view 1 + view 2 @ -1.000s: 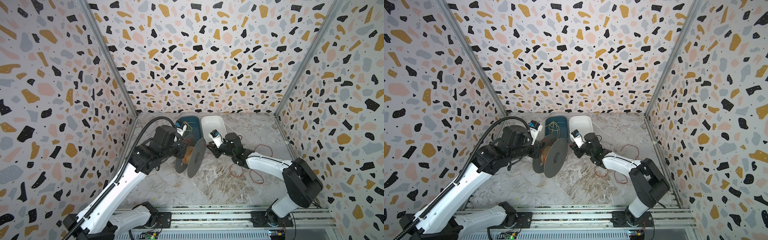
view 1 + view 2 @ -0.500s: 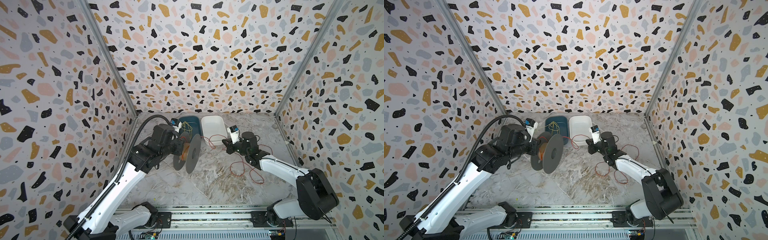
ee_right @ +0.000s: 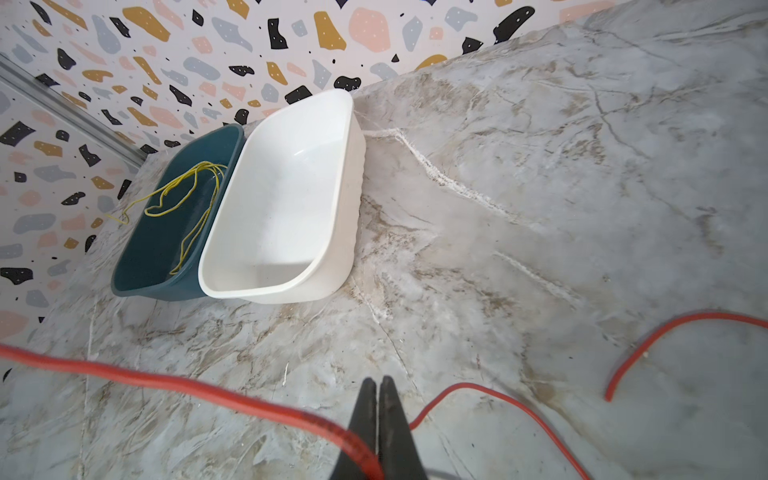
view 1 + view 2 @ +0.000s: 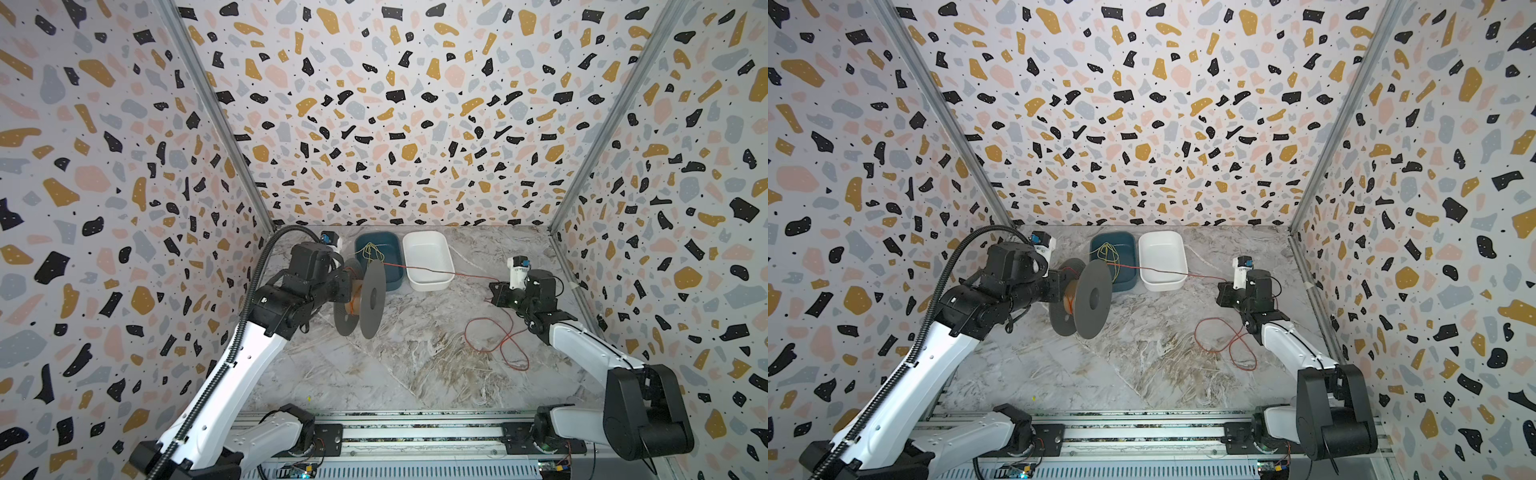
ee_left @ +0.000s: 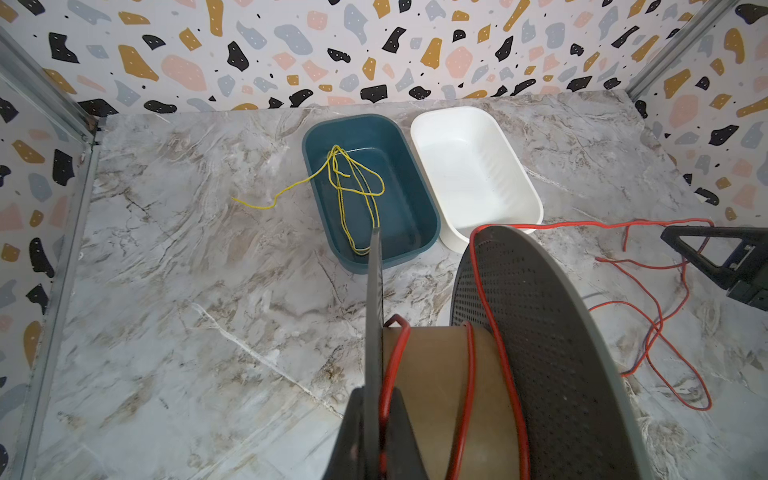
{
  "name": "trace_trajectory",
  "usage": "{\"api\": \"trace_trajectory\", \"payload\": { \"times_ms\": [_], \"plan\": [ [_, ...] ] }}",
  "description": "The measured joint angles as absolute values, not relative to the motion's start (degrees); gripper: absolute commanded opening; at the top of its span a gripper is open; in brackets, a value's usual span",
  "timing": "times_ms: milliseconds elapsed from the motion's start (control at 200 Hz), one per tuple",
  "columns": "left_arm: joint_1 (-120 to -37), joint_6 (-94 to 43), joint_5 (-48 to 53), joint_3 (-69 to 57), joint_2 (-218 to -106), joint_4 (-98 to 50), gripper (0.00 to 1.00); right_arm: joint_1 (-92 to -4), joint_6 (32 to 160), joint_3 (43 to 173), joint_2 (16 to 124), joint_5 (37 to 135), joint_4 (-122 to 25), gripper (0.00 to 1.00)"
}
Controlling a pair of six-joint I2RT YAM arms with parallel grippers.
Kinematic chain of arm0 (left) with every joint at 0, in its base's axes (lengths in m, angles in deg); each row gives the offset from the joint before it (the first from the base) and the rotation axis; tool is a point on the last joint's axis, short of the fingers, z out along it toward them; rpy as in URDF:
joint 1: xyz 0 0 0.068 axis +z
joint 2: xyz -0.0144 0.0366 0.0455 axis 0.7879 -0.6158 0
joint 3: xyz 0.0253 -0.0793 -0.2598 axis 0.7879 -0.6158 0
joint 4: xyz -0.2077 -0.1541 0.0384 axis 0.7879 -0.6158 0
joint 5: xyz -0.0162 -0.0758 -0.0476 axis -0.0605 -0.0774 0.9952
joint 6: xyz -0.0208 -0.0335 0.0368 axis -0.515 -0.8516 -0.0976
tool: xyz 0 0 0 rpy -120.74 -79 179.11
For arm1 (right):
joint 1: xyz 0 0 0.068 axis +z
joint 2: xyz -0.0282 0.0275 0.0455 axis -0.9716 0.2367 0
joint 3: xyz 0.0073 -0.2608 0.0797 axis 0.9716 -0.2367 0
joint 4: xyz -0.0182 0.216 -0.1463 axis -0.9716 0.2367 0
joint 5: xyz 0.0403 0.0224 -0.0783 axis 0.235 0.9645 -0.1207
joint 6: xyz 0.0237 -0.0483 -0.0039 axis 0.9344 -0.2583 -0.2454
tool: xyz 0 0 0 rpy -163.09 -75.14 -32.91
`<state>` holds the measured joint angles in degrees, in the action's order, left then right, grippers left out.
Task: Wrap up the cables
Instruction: 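Release the cable and swing the right gripper away toward the table edge, then move the right gripper back toward the spool and grasp the red cable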
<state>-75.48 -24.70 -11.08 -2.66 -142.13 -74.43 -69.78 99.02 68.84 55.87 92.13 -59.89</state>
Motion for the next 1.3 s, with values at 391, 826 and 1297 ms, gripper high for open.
{"api": "trace_trajectory", "payload": {
  "times_ms": [391, 826, 1297],
  "plan": [
    [-74.17, -24.5, -8.72, -2.55, -142.04, -74.0, 0.0, -70.4, 98.08, 66.8, 53.86, 92.42, -57.07, 0.6],
    [-74.17, -22.29, -4.07, -2.55, -140.75, -73.97, 0.0, -56.08, 90.51, 66.74, 48.75, 95.17, -58.95, 0.78],
    [-74.17, -23.25, 0.04, -2.55, -140.12, -72.77, 0.0, -42.37, 84.35, 66.76, 55.96, 100.9, -72.13, 0.74]
  ]
}}
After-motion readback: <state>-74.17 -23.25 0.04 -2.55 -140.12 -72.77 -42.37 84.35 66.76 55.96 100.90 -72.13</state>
